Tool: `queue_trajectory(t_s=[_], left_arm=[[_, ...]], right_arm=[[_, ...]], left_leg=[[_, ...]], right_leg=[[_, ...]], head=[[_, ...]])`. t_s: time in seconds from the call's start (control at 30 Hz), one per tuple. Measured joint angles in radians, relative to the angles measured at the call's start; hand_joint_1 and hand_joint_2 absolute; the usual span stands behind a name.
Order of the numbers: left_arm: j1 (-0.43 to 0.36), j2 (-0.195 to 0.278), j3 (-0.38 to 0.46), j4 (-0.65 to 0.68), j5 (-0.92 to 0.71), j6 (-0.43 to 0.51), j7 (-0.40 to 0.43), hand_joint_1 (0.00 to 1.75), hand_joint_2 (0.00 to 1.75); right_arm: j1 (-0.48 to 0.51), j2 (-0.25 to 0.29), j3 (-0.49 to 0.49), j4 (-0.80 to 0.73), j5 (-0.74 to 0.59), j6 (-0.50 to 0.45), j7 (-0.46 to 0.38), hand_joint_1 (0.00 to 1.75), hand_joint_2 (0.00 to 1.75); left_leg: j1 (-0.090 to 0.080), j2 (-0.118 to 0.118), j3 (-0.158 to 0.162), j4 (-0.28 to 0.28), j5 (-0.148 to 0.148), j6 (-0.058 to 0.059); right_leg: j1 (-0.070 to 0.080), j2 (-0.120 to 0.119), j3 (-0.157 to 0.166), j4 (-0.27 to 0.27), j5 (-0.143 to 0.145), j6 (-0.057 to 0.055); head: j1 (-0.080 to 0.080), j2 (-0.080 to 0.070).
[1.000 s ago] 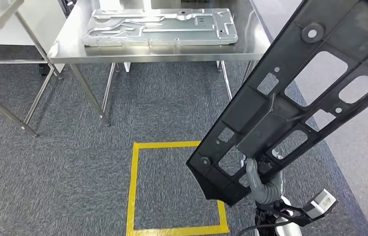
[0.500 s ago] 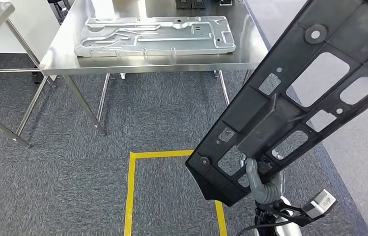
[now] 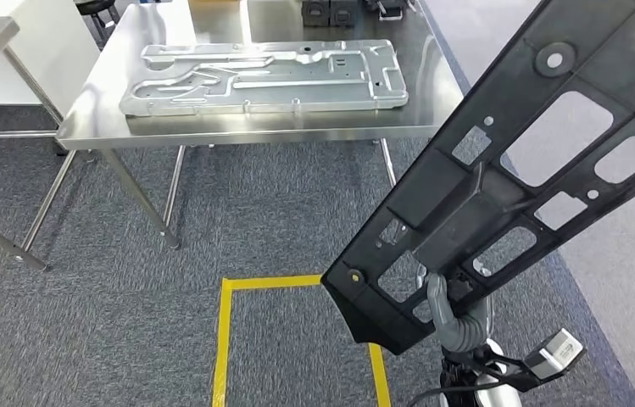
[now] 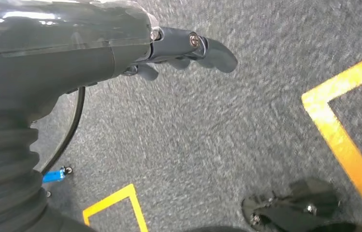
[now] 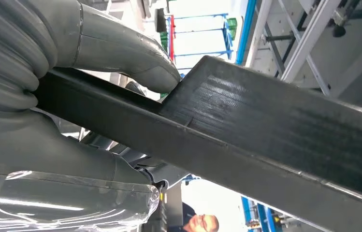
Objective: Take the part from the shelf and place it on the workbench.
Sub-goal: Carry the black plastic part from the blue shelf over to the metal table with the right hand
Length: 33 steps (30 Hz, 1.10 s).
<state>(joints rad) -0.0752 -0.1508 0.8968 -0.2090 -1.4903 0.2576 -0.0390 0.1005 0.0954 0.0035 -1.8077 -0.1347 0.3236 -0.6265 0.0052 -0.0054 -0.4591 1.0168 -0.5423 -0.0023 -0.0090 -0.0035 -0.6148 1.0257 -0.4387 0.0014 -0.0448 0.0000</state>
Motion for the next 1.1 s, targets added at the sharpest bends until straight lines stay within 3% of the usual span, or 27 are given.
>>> queue_trajectory(t_s=[0.07,0.17,0.2,0.23,0.27,0.33,0.37,0.4,0.47,0.53,0.6,0.67,0.7,0.73,0.77,0.83,0.9,1.03,1.1], left_arm=[[-0.002,0.0,0.0,0.0,-0.001,-0.001,0.001,0.0,1.75],[-0.001,0.0,0.0,0.0,-0.001,-0.003,0.004,0.0,1.75],[0.0,0.001,0.0,0.0,-0.001,-0.004,0.005,0.0,1.75],[0.002,0.001,0.0,0.0,-0.001,-0.005,0.007,0.0,1.75],[0.004,0.001,0.0,0.0,-0.001,-0.006,0.008,0.0,1.75],[0.006,0.002,0.0,0.0,-0.001,-0.008,0.011,0.0,1.75],[0.006,0.002,0.0,0.0,0.0,-0.008,0.012,0.0,1.75],[0.005,0.003,0.0,0.0,0.0,-0.008,0.014,0.0,1.75],[0.006,0.003,0.001,0.0,0.002,-0.008,0.015,0.0,1.75],[0.009,0.002,0.001,0.0,0.002,-0.008,0.013,0.0,1.75],[0.007,0.0,0.001,0.0,0.002,-0.007,0.01,0.0,1.75],[0.003,0.0,0.001,0.0,0.002,-0.007,0.008,0.0,1.75],[0.004,0.0,0.001,0.0,0.002,-0.007,0.007,0.0,1.75],[0.005,0.0,0.001,0.0,0.003,-0.006,0.007,0.0,1.75],[0.006,0.0,0.001,0.0,0.002,-0.006,0.007,0.0,1.75],[0.009,-0.001,0.001,0.0,0.002,-0.006,0.006,0.0,1.75],[0.006,-0.001,0.001,0.0,0.001,-0.006,0.006,0.0,1.75],[0.002,0.0,0.001,0.0,-0.001,-0.006,0.01,0.0,1.75],[-0.001,0.0,0.001,0.0,-0.002,-0.006,0.013,0.0,1.75]], right_arm=[[0.0,0.0,0.0,-0.002,0.0,0.0,0.0,1.75,1.75],[0.002,0.0,0.0,-0.002,0.0,-0.001,0.0,1.75,1.75],[0.003,0.0,0.0,-0.002,0.0,-0.001,0.0,1.75,1.75],[0.004,0.0,0.0,-0.002,0.001,-0.001,0.0,1.75,1.75],[0.005,0.0,0.0,-0.002,0.001,-0.001,0.0,1.75,1.75],[0.005,0.0,0.0,-0.002,0.0,-0.001,0.0,1.75,1.75],[0.005,0.0,0.0,-0.002,0.001,-0.001,0.0,1.75,1.75],[0.006,0.0,0.001,-0.001,0.001,-0.001,0.001,1.75,1.75],[0.007,0.0,0.001,0.0,0.002,-0.001,0.002,1.75,1.75],[0.007,0.0,0.002,-0.001,0.003,-0.001,0.004,1.75,1.75],[0.004,0.0,0.002,-0.001,0.003,-0.001,0.004,1.75,1.75],[0.003,0.0,0.002,-0.001,0.003,-0.001,0.004,1.75,1.75],[0.004,0.0,0.002,-0.001,0.003,-0.001,0.004,1.75,1.75],[0.005,0.0,0.001,-0.001,0.003,-0.001,0.005,1.75,1.75],[0.005,0.0,0.001,0.0,0.003,-0.001,0.005,1.75,1.75],[0.005,0.0,0.002,0.0,0.003,-0.002,0.005,1.75,1.75],[0.005,0.0,0.002,0.001,0.003,-0.003,0.006,1.75,1.75],[0.009,0.0,0.001,0.002,0.002,-0.004,0.008,1.75,1.75],[0.008,0.0,0.001,0.002,0.002,-0.005,0.007,1.75,1.75]], left_leg=[[0.002,0.0,-0.029,0.07,-0.013,-0.006],[0.003,0.0,-0.142,0.238,-0.087,-0.015],[0.003,0.0,-0.173,0.268,-0.102,-0.016],[0.003,0.0,-0.19,0.266,-0.097,-0.014],[0.001,0.0,-0.191,0.232,-0.069,-0.009],[-0.007,0.0,-0.163,0.111,0.027,0.009],[-0.013,0.0,-0.152,0.063,0.049,0.018],[-0.019,-0.001,-0.144,0.034,0.058,0.026],[-0.023,-0.003,-0.134,0.012,0.05,0.038],[-0.016,-0.003,-0.108,-0.008,0.073,0.047],[-0.009,-0.001,-0.088,-0.015,0.08,0.051],[-0.007,-0.001,-0.082,-0.016,0.071,0.05],[-0.006,-0.002,-0.078,-0.015,0.066,0.048],[-0.005,-0.003,-0.071,-0.015,0.059,0.045],[-0.002,-0.003,-0.061,-0.015,0.051,0.041],[0.003,-0.004,-0.039,-0.015,0.033,0.031],[0.005,-0.005,-0.028,-0.016,0.018,0.019],[0.005,-0.003,-0.024,0.001,0.013,-0.007],[0.007,-0.002,-0.063,0.077,-0.001,-0.014]], right_leg=[[-0.001,0.002,0.021,-0.008,-0.009,-0.015],[0.002,0.003,0.044,-0.011,-0.028,-0.025],[0.004,0.005,0.052,-0.011,-0.036,-0.026],[0.007,0.007,0.062,-0.011,-0.044,-0.027],[0.009,0.008,0.073,-0.011,-0.052,-0.027],[0.014,0.009,0.095,-0.012,-0.068,-0.026],[0.015,0.01,0.103,-0.012,-0.075,-0.023],[0.015,0.01,0.108,-0.014,-0.081,-0.018],[0.014,0.012,0.117,-0.008,-0.082,-0.004],[0.014,0.011,0.123,0.013,-0.087,0.007],[0.011,0.01,0.09,0.083,-0.127,0.017],[0.003,0.009,0.013,0.197,-0.18,0.028],[-0.001,0.009,-0.022,0.237,-0.191,0.033],[-0.005,0.009,-0.045,0.248,-0.184,0.04],[-0.009,0.008,-0.048,0.221,-0.155,0.046],[-0.015,0.006,-0.021,0.102,-0.058,0.052],[-0.013,0.002,-0.006,0.016,-0.003,0.042],[-0.007,0.005,0.003,-0.006,-0.003,0.002],[-0.008,0.005,0.024,-0.012,-0.014,-0.011]], head=[[0.0,0.0],[0.0,0.0],[0.0,0.0],[-0.001,0.0],[-0.001,0.0],[0.0,0.0],[0.0,0.0],[0.0,0.0],[-0.001,0.0],[-0.001,0.0],[0.0,0.0],[0.0,0.0],[0.0,0.0],[0.0,0.0],[0.0,0.0],[0.0,0.0],[0.0,0.0],[-0.001,0.0],[-0.001,0.0]])
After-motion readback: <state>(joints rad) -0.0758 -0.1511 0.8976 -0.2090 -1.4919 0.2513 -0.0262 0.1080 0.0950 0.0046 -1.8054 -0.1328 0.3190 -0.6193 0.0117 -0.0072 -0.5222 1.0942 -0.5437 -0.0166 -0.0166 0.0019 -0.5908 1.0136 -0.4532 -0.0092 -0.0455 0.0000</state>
